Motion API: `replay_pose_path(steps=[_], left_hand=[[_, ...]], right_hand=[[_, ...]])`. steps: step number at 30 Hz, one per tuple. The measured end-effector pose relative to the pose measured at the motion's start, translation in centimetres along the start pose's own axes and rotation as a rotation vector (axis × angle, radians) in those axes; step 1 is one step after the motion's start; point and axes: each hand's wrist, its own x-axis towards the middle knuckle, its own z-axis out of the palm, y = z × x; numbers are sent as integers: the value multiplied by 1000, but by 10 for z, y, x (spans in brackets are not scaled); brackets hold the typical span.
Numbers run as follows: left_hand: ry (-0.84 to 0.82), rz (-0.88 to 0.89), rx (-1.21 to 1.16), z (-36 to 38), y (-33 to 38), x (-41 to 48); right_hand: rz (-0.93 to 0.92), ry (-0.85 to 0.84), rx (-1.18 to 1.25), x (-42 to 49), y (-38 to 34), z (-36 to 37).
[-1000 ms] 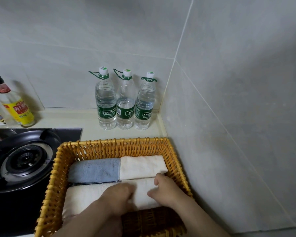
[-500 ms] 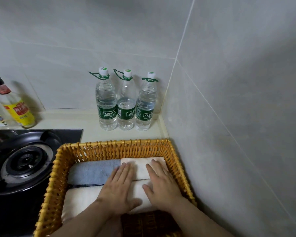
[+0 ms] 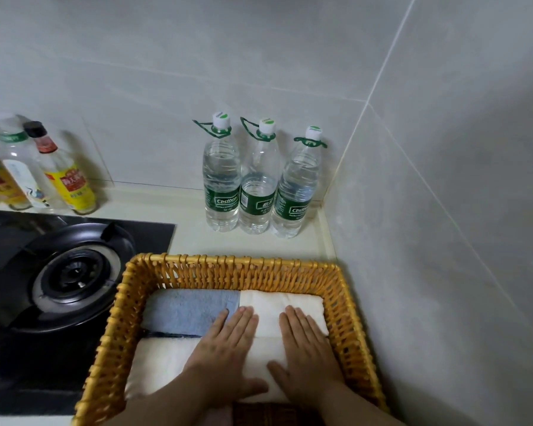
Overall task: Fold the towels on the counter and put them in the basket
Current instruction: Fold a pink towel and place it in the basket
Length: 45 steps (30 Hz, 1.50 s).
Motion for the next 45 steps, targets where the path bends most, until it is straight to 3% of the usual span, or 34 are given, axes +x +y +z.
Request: replay_pose_path(steps=[5, 7, 10, 13, 19, 22, 34, 45], left_hand=[[-140, 19, 10, -22, 5, -4], [-154, 17, -116, -42, 1, -13], [-44, 3, -354, -76, -8, -40], [108, -123, -528, -104, -29, -84], [432, -374, -648, -140, -108, -222], [534, -528, -628, -145, -143, -310], [678, -978, -692, -125, -192, -613], [758, -1190, -838, -79, -229, -716]], right_hand=[[-4, -30, -6, -1, -1, -14], [-43, 66, 52, -3, -6, -31], [18, 119, 299, -10, -15, -53], [18, 179, 392, -16, -49, -81], [-219, 290, 495, -26, -175, -143], [-303, 261, 545, -36, -248, -162], [-556, 84, 495, -94, -521, -164], [-691, -104, 529, -86, -670, -124]])
